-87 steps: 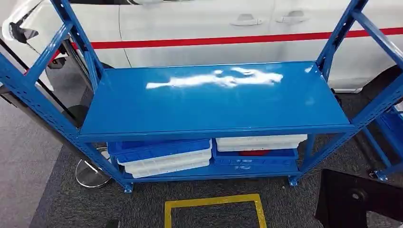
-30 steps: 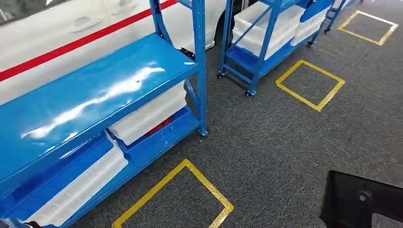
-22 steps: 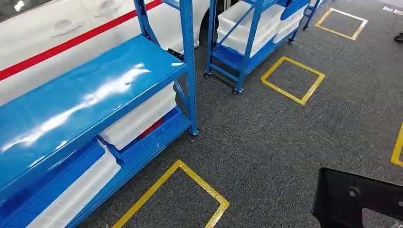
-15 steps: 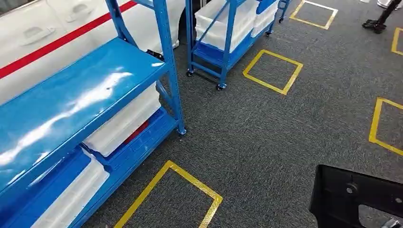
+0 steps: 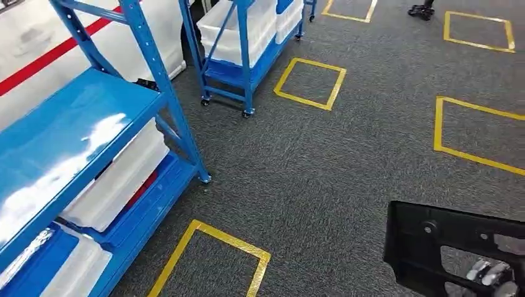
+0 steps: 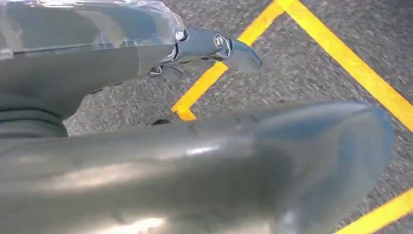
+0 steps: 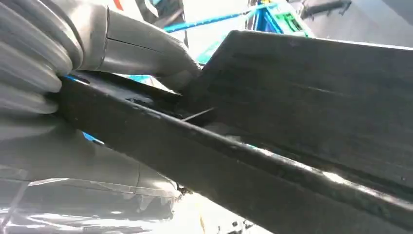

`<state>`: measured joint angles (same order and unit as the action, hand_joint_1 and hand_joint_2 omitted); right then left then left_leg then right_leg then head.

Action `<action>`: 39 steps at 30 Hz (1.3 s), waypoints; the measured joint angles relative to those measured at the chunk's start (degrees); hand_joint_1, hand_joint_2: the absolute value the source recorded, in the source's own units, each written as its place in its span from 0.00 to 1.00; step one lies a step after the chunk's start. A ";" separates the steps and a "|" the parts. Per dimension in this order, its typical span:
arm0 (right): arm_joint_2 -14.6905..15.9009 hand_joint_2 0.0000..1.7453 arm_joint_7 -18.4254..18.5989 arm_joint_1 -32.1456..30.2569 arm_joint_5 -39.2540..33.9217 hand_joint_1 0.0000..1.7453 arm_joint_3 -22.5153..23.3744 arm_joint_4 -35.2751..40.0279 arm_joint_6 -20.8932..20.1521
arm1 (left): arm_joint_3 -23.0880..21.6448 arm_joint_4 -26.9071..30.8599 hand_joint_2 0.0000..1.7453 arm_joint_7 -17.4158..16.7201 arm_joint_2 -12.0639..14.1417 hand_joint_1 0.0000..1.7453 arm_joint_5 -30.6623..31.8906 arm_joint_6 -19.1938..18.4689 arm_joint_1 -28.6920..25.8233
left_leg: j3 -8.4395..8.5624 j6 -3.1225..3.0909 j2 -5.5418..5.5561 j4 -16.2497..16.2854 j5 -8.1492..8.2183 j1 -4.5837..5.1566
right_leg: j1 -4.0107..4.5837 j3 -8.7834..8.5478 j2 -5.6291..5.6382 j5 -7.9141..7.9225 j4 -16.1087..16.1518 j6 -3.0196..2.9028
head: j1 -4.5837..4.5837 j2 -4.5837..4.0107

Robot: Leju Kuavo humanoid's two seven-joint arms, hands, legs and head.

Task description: Take the parts from the cabinet and place them on the table.

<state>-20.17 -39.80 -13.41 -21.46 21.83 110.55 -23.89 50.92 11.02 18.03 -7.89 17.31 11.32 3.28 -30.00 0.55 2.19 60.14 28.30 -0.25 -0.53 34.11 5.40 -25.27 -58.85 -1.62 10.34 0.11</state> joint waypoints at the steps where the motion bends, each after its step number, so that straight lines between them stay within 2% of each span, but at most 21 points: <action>1: 0.00 1.00 0.00 0.21 0.02 1.00 -0.52 -0.35 0.02 | 0.18 -0.02 0.00 0.00 0.02 0.00 0.00 0.04 0.00 | 0.83 -0.31 3.62 -2.07 0.54 -0.13 | -0.09 0.20 0.50 0.16 -0.04 0.31 | -0.02 0.02; 5: 0.37 1.00 0.00 0.98 0.22 1.00 -2.99 -1.68 1.28 | 0.92 0.00 0.00 -0.35 0.00 0.00 -0.70 0.79 0.18 | 0.71 -1.00 1.50 -2.83 -0.12 0.28 | -0.56 1.08 3.29 1.12 0.31 2.05 | 0.00 0.02; 6: 0.70 1.00 0.02 1.61 0.63 1.00 -4.12 -2.33 2.29 | 1.40 0.00 0.00 -0.74 -0.15 0.00 -1.33 1.31 0.31 | 0.99 -1.60 0.37 -3.84 -0.91 -0.47 | -0.35 1.38 2.05 0.88 -0.39 2.08 | -0.02 0.02; 7: 0.92 1.00 0.02 2.52 1.14 1.00 -5.38 -3.11 3.22 | 1.86 0.00 0.00 -1.16 -0.18 0.00 -1.53 2.10 0.38 | 1.00 -1.88 -0.41 -4.20 -1.19 -0.22 | 0.10 2.26 -1.90 -0.48 -1.87 2.03 | -0.07 0.00; 8: 1.14 1.00 0.22 3.92 1.81 1.00 -7.17 -4.19 4.19 | 2.28 0.00 0.00 -1.70 -0.20 0.00 -2.16 3.12 0.35 | 0.80 -2.16 -1.51 -4.23 -1.34 -0.11 | 0.10 4.10 -3.88 -2.98 -5.46 2.16 | -0.09 0.02; 11: 1.40 1.00 0.79 8.09 3.58 1.00 -14.08 -9.10 7.25 | 3.94 0.00 0.00 -3.06 -0.46 0.00 -3.24 7.92 0.50 | 0.36 -2.13 -4.66 -4.15 -1.35 0.11 | -0.36 9.27 -5.09 -7.86 -17.04 2.70 | -0.11 0.02; 13: 1.73 1.00 0.46 10.68 4.00 1.00 -18.26 -12.67 9.72 | 4.84 0.00 0.00 -2.65 -1.05 0.00 -3.32 10.29 0.87 | 0.29 -1.99 -6.29 -4.00 -1.30 0.09 | -0.78 7.22 -5.60 -5.24 -14.21 2.97 | -0.09 0.02; 15: 2.14 1.00 0.24 12.66 4.02 1.00 -21.14 -14.67 11.02 | 5.34 0.00 0.00 -1.42 -1.71 0.00 -3.72 10.93 1.13 | 0.41 -1.54 -7.32 -3.63 -1.01 0.04 | -0.87 1.27 -7.38 -0.91 -4.18 2.86 | -0.09 0.02; 16: 2.32 1.00 0.15 13.55 4.02 1.00 -22.49 -15.39 11.46 | 5.71 0.00 0.00 -0.81 -1.86 0.00 -4.09 11.02 1.13 | 0.43 -1.17 -7.70 -3.44 -0.78 0.13 | -0.48 -0.59 -10.53 -1.46 -0.41 2.52 | -0.09 0.02; 17: 2.45 1.00 0.09 14.32 4.02 1.00 -23.60 -16.13 11.63 | 5.95 0.00 0.00 -0.42 -2.03 0.00 -4.15 11.02 1.14 | 0.28 -0.74 -7.99 -2.97 -0.51 0.62 | 0.07 -0.62 -10.86 -1.32 0.02 1.86 | -0.07 0.02; 21: 3.04 1.00 0.04 15.54 4.02 1.00 -25.66 -17.86 11.85 | 6.26 0.02 0.00 0.20 -2.27 0.00 -4.15 11.08 1.21 | 0.46 0.61 -10.07 -3.11 -0.15 0.33 | 0.13 -0.36 -7.82 -0.87 0.37 0.53 | -0.07 0.02; 23: 3.24 1.00 -0.06 16.22 4.17 1.00 -26.38 -18.49 12.00 | 6.58 0.02 0.00 0.37 -2.34 0.00 -4.15 11.71 1.22 | -1.33 0.98 -4.79 1.67 3.31 -0.20 | -0.14 -0.24 -6.57 -0.65 0.49 -0.09 | -0.04 0.02; 24: 3.26 1.00 -0.07 16.62 4.48 1.00 -26.86 -18.89 12.15 | 6.76 0.02 0.00 0.35 -2.34 0.00 -4.17 12.20 1.11 | -3.63 1.11 -3.42 6.77 5.74 -0.24 | -0.12 -0.16 -5.75 -0.57 0.49 -0.30 | -0.04 0.02; 26: 3.43 1.00 0.00 17.02 5.33 1.00 -27.80 -19.69 12.90 | 7.17 0.02 0.00 -0.15 -2.45 0.00 -4.11 13.71 1.04 | -8.06 1.15 -2.68 15.61 8.55 -0.23 | 0.10 -0.07 -3.93 -0.52 0.41 -0.41 | -0.07 0.02; 27: 3.56 1.00 0.00 17.02 5.71 1.00 -27.98 -20.02 13.29 | 7.26 0.02 0.00 -0.44 -2.67 0.00 -4.11 14.54 1.03 | -8.77 1.02 -2.67 16.44 7.92 -0.24 | 0.18 -0.13 -3.08 -0.52 0.37 -0.41 | -0.04 0.02; 30: 4.35 1.00 0.00 17.14 5.59 1.00 -28.13 -20.43 13.68 | 7.65 0.02 0.00 0.31 -2.80 0.00 -4.61 14.01 0.99 | -3.92 0.30 -1.21 3.89 -0.40 -0.27 | 0.24 -0.41 -0.37 -0.58 0.10 -0.29 | -0.04 0.02; 31: 4.94 1.00 -0.02 17.18 5.13 1.00 -28.13 -20.50 13.68 | 7.85 0.02 0.00 0.96 -2.78 0.00 -5.47 12.61 0.90 | -2.29 0.06 1.50 -0.59 -2.02 -0.40 | 0.13 -0.34 0.21 -0.57 0.10 -0.16 | -0.04 0.00; 32: 5.59 1.00 -0.07 17.37 4.72 1.00 -28.06 -20.61 13.62 | 8.26 0.02 0.00 1.39 -2.73 0.00 -6.00 10.92 0.85 | -1.74 -0.05 3.03 -1.69 -1.35 -0.52 | 0.37 0.01 0.84 -0.47 -0.06 0.27 | -0.07 0.00; 36: 7.82 1.00 -0.07 16.82 4.46 1.00 -25.36 -20.52 11.82 | 9.10 0.04 0.00 1.84 -1.94 0.00 -7.24 4.42 0.71 | -1.52 -0.96 0.77 -2.75 -1.84 -0.43 | 0.03 0.91 3.36 0.38 0.41 2.11 | -0.04 0.02; 38: 8.42 1.00 -0.13 16.62 4.52 1.00 -23.95 -20.33 11.39 | 9.25 0.07 0.00 1.84 -1.62 0.00 -7.19 3.76 0.61 | -1.25 -1.58 -0.78 -3.60 -2.40 -0.47 | 0.34 2.07 -1.92 -1.93 -2.44 2.28 | -0.11 0.00; 39: 8.74 1.00 -0.20 16.73 4.55 1.00 -23.52 -20.26 11.24 | 9.53 0.09 0.00 1.84 -1.38 0.00 -7.21 3.59 0.42 | -1.30 -1.82 -1.61 -3.60 -2.39 -0.36 | 0.25 3.84 -3.32 -4.15 -6.10 2.48 | -0.13 0.00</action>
<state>-11.43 -40.00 3.32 -16.92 -1.68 90.29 -12.65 60.45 11.10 19.87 -9.27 10.10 14.91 3.70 -31.30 -1.27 0.58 56.54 25.91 -0.61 -0.29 37.95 2.08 -29.43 -64.94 0.85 10.21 0.11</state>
